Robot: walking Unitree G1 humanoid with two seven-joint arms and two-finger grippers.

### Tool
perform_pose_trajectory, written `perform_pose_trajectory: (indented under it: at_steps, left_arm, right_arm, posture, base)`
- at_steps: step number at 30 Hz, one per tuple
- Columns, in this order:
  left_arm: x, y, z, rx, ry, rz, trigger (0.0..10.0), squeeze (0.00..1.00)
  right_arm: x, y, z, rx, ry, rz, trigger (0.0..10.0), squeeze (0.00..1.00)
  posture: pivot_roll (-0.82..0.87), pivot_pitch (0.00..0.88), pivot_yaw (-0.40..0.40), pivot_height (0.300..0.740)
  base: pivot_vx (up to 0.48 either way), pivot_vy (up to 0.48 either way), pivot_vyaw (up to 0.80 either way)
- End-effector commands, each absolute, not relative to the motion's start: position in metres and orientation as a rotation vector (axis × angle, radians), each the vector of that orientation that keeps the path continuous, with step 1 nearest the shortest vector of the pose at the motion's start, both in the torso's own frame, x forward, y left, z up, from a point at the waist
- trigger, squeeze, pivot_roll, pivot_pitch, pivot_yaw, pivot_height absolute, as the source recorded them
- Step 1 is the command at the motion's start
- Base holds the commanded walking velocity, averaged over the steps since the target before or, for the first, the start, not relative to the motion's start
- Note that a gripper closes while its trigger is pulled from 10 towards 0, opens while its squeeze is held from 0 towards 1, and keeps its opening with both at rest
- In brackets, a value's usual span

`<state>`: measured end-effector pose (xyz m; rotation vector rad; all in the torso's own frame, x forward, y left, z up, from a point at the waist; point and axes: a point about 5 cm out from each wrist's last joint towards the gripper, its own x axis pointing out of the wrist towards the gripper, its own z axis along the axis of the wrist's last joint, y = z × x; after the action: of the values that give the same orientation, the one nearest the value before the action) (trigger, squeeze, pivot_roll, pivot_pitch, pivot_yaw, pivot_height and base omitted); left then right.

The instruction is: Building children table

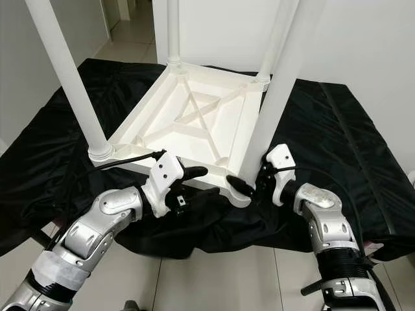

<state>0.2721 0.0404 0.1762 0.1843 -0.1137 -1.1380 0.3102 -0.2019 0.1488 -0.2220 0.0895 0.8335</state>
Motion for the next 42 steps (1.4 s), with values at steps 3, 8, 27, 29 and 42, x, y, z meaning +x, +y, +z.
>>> perform_pose_trajectory:
  at_steps: [3, 8, 27, 29, 42]
  left_arm:
    - [0.271, 0.036, 0.175, 0.198, -0.105, -1.181, 10.0, 0.0]
    - [0.272, 0.033, 0.177, 0.198, -0.11, -1.19, 10.0, 0.0]
    - [0.272, 0.029, 0.177, 0.206, -0.115, -1.216, 10.0, 0.0]
    - [0.272, 0.028, 0.176, 0.209, -0.111, -1.221, 10.0, 0.0]
    - [0.271, 0.028, 0.175, 0.215, -0.107, -1.239, 10.0, 0.0]
  right_arm:
    - [0.311, -0.204, 0.143, -0.234, 0.122, 0.875, 0.0, 0.0]
    - [0.311, -0.207, 0.136, -0.21, 0.139, 0.898, 0.0, 0.0]
    - [0.302, -0.196, 0.139, -0.097, 0.048, 0.551, 10.0, 0.0]
    - [0.289, -0.181, 0.137, -0.053, 0.024, 0.445, 10.0, 0.0]
    - [0.271, -0.154, 0.123, 0.041, 0.028, -0.08, 10.0, 0.0]
  posture:
    - [-0.02, 0.043, -0.02, 0.74]
    - [-0.02, 0.045, -0.013, 0.74]
    - [-0.05, 0.058, -0.002, 0.74]
    - [-0.05, 0.057, -0.002, 0.74]
    - [-0.06, 0.046, 0.003, 0.74]
  base:
    - [0.0, 0.0, 0.0]
    - [0.0, 0.0, 0.0]
    - [0.0, 0.0, 0.0]
    - [0.0, 0.0, 0.0]
    - [0.0, 0.0, 0.0]
